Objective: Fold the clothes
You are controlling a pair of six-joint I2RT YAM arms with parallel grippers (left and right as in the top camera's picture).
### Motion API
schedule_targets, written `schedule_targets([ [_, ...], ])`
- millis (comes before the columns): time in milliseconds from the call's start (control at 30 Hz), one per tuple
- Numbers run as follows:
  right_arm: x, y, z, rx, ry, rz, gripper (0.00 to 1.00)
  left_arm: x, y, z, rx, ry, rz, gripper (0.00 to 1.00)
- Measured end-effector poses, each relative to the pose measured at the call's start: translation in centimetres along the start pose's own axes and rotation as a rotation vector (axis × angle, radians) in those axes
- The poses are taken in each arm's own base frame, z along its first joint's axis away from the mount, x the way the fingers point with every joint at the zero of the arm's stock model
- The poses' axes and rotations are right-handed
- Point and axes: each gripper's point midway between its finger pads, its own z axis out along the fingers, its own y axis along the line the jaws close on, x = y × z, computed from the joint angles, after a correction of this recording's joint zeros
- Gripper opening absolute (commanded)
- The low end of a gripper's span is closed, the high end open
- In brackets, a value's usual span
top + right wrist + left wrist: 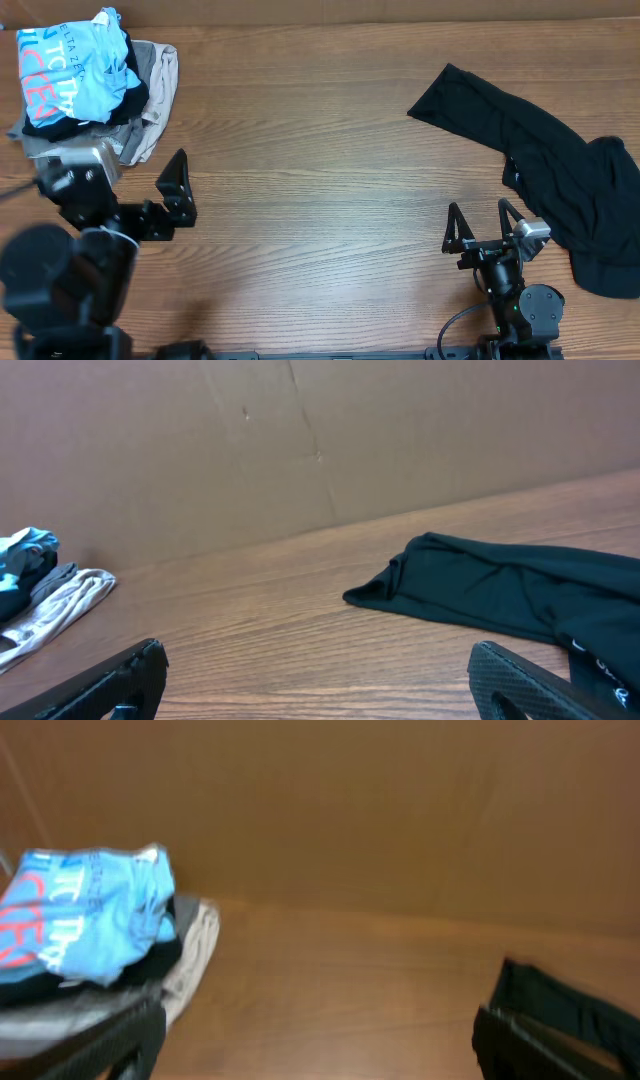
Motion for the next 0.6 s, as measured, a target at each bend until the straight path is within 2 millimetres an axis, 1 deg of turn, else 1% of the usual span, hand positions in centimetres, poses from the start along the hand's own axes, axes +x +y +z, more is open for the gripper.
schedule_targets([
  [233, 0.0, 0.0, 0.0, 0.000, 0.000, 0.001, 1.00, 4.3, 0.7, 2.4, 0.079, -0.224, -0.058, 1.00],
  [333, 0.0, 0.0, 0.0, -0.001, 0.000, 0.000, 1.00, 5.9, 0.6, 2.4, 0.116, -0.319, -0.059, 1.00],
  [433, 0.0, 0.0, 0.0, 0.000, 0.000, 0.000, 1.00, 7.3, 0.3, 1.9, 0.141, -0.397, -0.054, 1.00],
  [500, 0.0, 0.0, 0.0, 0.000, 0.000, 0.000, 1.00, 8.6, 0.3, 1.7, 0.144, -0.413, -0.061, 1.00],
  [600, 0.0, 0.0, 0.0, 0.000, 0.000, 0.000, 1.00, 10.4, 0.9, 2.0, 0.118, -0.416, -0.077, 1.00],
])
